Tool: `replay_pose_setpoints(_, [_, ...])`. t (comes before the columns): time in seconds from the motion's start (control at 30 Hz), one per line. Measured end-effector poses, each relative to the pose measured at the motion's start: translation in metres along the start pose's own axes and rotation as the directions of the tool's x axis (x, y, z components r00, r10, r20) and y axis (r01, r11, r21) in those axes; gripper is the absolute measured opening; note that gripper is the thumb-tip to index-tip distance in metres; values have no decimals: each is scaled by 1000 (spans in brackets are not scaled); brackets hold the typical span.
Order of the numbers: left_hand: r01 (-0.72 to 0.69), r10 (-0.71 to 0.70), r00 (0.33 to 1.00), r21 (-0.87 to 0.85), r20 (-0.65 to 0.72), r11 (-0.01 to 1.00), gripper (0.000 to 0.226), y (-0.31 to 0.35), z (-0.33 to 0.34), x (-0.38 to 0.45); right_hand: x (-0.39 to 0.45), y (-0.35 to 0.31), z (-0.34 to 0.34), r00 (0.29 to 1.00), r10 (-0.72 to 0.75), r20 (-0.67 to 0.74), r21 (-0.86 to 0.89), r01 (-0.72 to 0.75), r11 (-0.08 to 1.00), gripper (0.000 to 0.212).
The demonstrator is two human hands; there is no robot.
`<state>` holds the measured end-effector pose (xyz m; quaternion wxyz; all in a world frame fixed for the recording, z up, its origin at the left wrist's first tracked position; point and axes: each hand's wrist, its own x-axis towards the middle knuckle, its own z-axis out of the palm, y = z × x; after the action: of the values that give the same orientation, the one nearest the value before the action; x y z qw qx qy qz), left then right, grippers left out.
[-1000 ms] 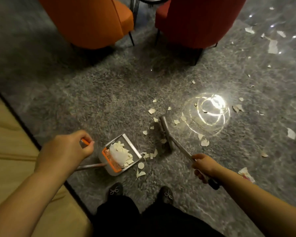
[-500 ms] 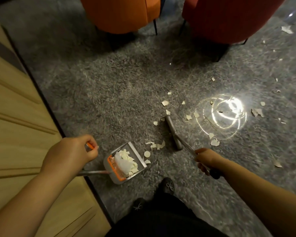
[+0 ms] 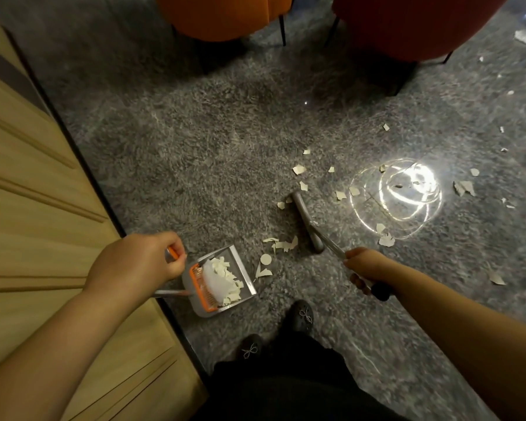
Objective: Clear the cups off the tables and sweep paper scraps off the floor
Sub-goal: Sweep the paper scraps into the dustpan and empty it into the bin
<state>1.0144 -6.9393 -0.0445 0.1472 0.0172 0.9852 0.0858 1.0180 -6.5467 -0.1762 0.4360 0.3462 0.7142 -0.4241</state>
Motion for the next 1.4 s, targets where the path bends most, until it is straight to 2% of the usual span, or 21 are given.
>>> replay_pose_setpoints(0.17, [-40, 40, 999, 26, 14, 999, 22, -10, 11, 1, -9, -1, 14, 1000, -2, 15, -62, 3, 998, 30])
replay_pose_setpoints(0.27, [-23, 23, 1000, 25, 9, 999, 24, -20, 16, 2, -18, -3, 27, 998, -6, 55, -153, 15, 988, 26])
replay_pose_setpoints(0.37, [-1, 1, 1000, 39, 5, 999, 18, -33, 18, 0, -28, -1, 44, 997, -9, 76, -186, 23, 982, 20])
replay_pose_setpoints(0.6, [1, -3, 1000, 80, 30, 997, 13, -58, 21, -1, -48, 10, 93, 989, -13, 145, -294, 56, 954, 27])
replay_pose_setpoints(0.83, [-23, 23, 1000, 47, 0, 999, 11, -65, 25, -3, -71, 13, 144, 969, 1, 246, -214, 54, 975, 26])
replay_pose_setpoints(0.97, [-42, 43, 999, 44, -9, 998, 18, -69, 28, -1, -77, 13, 167, 950, 23, 311, -190, 39, 981, 30])
replay_pose_setpoints(1.23, [-83, 85, 994, 30, -70, 996, 21, -78, 35, -14, -109, 6, 167, 947, 0, 320, -63, 21, 998, 23])
replay_pose_setpoints(1.4, [-32, 32, 999, 5, -36, 999, 11, -85, 30, -36, -131, 5, 156, 956, -20, 292, -55, 38, 998, 27])
